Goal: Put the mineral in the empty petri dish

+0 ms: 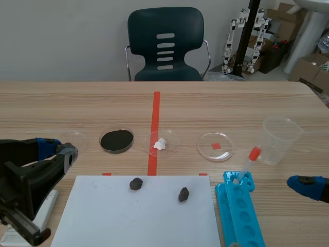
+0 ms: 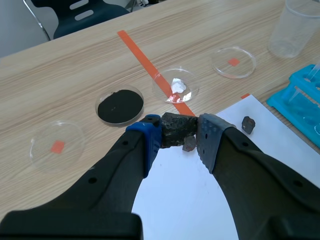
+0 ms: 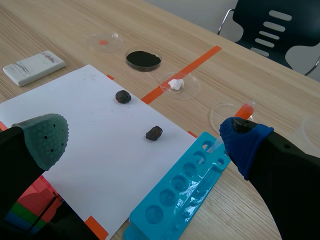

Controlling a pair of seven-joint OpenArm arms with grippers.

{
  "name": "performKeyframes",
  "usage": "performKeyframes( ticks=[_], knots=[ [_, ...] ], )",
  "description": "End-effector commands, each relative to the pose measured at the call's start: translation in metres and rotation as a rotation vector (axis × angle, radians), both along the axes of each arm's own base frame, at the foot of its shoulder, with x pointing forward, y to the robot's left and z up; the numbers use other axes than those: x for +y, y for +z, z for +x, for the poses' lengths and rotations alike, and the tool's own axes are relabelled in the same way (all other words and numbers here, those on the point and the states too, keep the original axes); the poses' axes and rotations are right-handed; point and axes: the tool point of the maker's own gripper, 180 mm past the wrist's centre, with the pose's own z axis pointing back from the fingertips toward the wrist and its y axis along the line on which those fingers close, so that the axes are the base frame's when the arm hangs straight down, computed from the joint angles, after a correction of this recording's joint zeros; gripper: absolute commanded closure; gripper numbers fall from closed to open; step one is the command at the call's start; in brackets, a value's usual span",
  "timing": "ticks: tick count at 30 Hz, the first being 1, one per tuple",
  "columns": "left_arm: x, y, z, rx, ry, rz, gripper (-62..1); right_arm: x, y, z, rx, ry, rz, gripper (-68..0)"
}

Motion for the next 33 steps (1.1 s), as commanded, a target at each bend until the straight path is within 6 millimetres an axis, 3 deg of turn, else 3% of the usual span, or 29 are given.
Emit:
performKeyframes(
  ticks=[1, 12, 33],
  knots=[
    [-0.003, 0.005, 0.001, -0.026, 0.0, -0.031, -11.6, 0.0, 0.006, 0.002, -0.018, -0.003, 0.018, -63.8],
    [0.01, -0.014, -0.002, -0.019, 0.03, -0.047, -11.6, 0.0, 0.006, 0.002, -0.018, -0.003, 0.018, -63.8],
    [0.01, -0.016, -0.003, -0.009, 0.031, -0.042, -11.6, 0.0, 0.006, 0.002, -0.018, -0.003, 0.018, -63.8]
  ],
)
